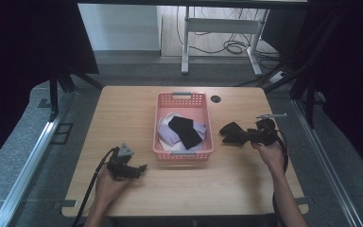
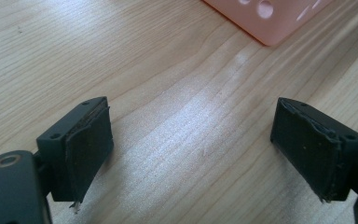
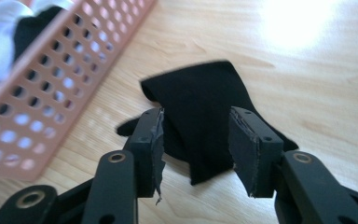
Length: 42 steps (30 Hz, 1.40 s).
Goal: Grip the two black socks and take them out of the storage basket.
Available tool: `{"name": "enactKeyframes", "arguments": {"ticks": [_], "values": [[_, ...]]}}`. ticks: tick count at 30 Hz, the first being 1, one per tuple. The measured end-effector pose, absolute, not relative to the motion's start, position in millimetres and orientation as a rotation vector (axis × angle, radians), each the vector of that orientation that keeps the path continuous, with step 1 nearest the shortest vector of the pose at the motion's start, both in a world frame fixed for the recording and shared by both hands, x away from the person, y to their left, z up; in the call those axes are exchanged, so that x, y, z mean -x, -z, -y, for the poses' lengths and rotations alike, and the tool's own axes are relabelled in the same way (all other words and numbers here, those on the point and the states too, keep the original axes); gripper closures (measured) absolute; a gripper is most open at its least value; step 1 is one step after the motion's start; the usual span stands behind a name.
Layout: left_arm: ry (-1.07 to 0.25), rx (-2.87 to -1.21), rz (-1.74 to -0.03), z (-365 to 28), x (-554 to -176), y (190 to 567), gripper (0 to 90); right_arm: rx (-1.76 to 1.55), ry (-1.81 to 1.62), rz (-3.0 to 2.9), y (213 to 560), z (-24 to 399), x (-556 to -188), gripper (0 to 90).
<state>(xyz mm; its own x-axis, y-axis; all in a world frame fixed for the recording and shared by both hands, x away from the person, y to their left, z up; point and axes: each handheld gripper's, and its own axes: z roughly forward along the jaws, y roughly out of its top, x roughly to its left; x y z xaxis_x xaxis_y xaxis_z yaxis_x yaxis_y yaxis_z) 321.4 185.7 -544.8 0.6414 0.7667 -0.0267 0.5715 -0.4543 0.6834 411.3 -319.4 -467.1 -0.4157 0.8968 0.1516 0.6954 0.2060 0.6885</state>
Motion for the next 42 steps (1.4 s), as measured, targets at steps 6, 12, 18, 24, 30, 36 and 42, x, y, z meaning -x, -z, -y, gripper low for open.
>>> {"name": "enactKeyframes", "arguments": {"ticks": [6,12,18,24,30,36,42], "values": [[-0.376,-2.189,-1.037,-185.7,-321.4,544.8,12.6,-1.418,-1.103,-2.241,444.7,304.8,-415.3,45.5],[-0.376,-2.194,-1.034,-186.0,-321.5,544.7,12.6,-1.366,-1.166,-2.261,427.7,283.2,-420.9,39.2],[-0.376,-2.194,-1.034,-186.0,-321.5,544.7,12.6,-1.285,-1.178,-2.321,420.7,254.9,-427.5,37.9],[-0.376,-2.194,-1.034,-186.0,-321.5,544.7,12.6,-1.188,-1.135,-2.374,421.1,224.0,-434.7,40.2],[-0.376,-2.194,-1.034,-186.0,-321.5,544.7,12.6,-1.118,-1.097,-2.424,424.2,194.5,-442.2,40.3],[-0.376,-2.193,-1.034,-186.0,-321.5,544.7,12.6,-1.076,-1.09,-2.455,426.6,167.7,-450.5,42.6],[-0.375,-2.192,-1.033,-186.0,-321.7,544.8,12.6,-1.057,-1.11,-2.469,433.4,145.7,-460.0,47.6]]}}
